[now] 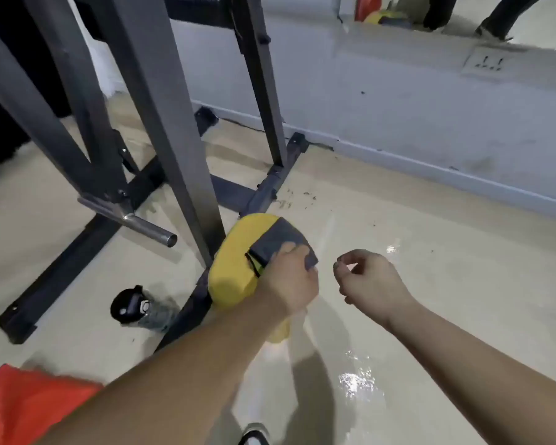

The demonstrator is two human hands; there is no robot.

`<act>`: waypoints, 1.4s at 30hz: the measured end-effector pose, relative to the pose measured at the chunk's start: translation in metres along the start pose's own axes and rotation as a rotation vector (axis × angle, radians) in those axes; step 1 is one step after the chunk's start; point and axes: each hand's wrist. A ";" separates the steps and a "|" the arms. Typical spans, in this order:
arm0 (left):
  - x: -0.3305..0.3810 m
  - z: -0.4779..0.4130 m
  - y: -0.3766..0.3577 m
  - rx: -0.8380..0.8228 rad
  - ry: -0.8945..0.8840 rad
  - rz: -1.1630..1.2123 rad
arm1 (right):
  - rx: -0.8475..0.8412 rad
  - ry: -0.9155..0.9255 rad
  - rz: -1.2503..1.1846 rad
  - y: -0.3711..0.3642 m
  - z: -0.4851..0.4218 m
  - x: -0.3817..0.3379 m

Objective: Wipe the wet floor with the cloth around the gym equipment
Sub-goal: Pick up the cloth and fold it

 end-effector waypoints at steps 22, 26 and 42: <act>0.012 -0.034 -0.139 0.250 -0.180 0.299 | -0.134 0.016 -0.653 -0.048 -0.072 0.216; 0.020 -0.026 -0.209 -0.010 -0.013 0.575 | -0.311 -0.156 -0.635 -0.046 -0.061 0.265; 0.058 -0.025 -0.300 -0.272 -0.505 0.188 | -0.091 -0.387 -0.703 -0.021 -0.050 0.397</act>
Point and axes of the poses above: each hand's wrist, its own z-axis away from the middle knuckle, its own y-axis out of the back of the hand, x = y × z, and after that the axes turned 1 degree about -x, right-handed
